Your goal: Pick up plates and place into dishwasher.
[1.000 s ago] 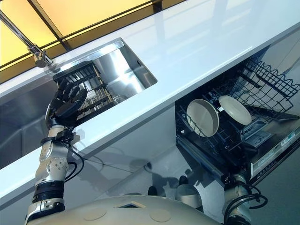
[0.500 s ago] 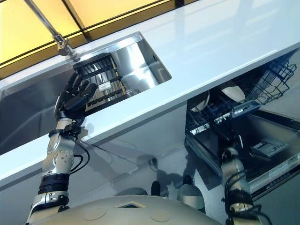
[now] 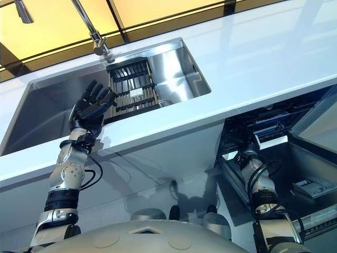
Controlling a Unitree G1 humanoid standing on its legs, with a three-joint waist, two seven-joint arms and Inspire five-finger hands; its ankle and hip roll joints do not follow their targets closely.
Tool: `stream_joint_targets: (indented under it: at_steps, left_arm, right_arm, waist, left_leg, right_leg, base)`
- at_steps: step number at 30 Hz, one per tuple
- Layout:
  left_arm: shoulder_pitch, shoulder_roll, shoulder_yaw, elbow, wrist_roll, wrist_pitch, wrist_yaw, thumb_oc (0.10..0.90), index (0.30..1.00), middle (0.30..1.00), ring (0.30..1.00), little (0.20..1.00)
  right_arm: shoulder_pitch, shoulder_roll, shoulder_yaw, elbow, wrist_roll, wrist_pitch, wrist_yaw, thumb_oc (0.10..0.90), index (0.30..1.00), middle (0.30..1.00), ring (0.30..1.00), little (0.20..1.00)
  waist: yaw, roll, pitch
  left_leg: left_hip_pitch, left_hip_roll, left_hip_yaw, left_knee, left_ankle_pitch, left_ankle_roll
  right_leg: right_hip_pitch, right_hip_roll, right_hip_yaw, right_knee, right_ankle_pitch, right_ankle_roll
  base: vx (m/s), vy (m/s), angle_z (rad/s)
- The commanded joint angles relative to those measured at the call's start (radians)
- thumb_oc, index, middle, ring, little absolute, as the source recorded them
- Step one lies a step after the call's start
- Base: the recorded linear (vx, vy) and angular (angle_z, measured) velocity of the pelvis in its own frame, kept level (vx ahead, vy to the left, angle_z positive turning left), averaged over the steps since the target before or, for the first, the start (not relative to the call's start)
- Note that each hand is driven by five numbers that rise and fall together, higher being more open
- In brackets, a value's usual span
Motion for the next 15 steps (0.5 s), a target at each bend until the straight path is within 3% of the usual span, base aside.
stream_joint_targets:
  at_steps: [1,8,12,15]
  left_arm:
    - [0.086,0.043,0.031,-0.037,0.049,-0.071,-0.064,0.800,0.900,0.900,0.900,0.900]
    - [0.109,0.038,0.108,-0.062,0.050,-0.084,-0.080,0.800,0.900,0.900,0.900,0.900]
    - [0.102,0.058,0.130,-0.054,0.028,-0.111,-0.077,0.800,0.900,0.900,0.900,0.900]
    - [0.078,0.078,0.134,-0.047,0.020,-0.126,-0.058,0.800,0.900,0.900,0.900,0.900]
  right_arm:
    - [-0.016,0.040,-0.102,-0.147,-0.033,-0.105,0.129,0.800,0.900,0.900,0.900,0.900]
    - [0.156,0.037,-0.212,-0.153,-0.152,-0.084,0.169,0.800,0.900,0.900,0.900,0.900]
    - [0.212,0.021,-0.275,-0.182,-0.149,-0.133,0.154,0.800,0.900,0.900,0.900,0.900]
    - [0.209,-0.005,-0.331,-0.226,-0.208,-0.225,0.037,0.800,0.900,0.900,0.900,0.900]
  waist:
    - [-0.008,-0.086,-0.154]
    - [-0.062,-0.109,-0.153]
    - [-0.095,-0.124,-0.146]
    - [-0.115,-0.128,-0.139]
  left_leg:
    - [-0.036,-0.070,0.046,0.007,-0.041,0.051]
    - [-0.043,-0.063,0.091,0.002,-0.052,0.057]
    - [-0.056,-0.057,0.117,0.002,-0.059,0.062]
    - [-0.062,-0.052,0.133,0.002,-0.064,0.066]
  right_leg:
    - [-0.062,-0.033,0.023,0.071,-0.036,0.067]
    - [-0.091,-0.032,0.050,0.075,-0.028,0.088]
    - [-0.117,-0.030,0.070,0.093,-0.024,0.098]
    - [-0.133,-0.028,0.083,0.105,-0.024,0.102]
  base:
    - [-0.10,-0.031,-0.08]
    - [-0.13,-0.041,-0.16]
    - [-0.18,-0.053,-0.26]
    - [-0.15,-0.041,-0.31]
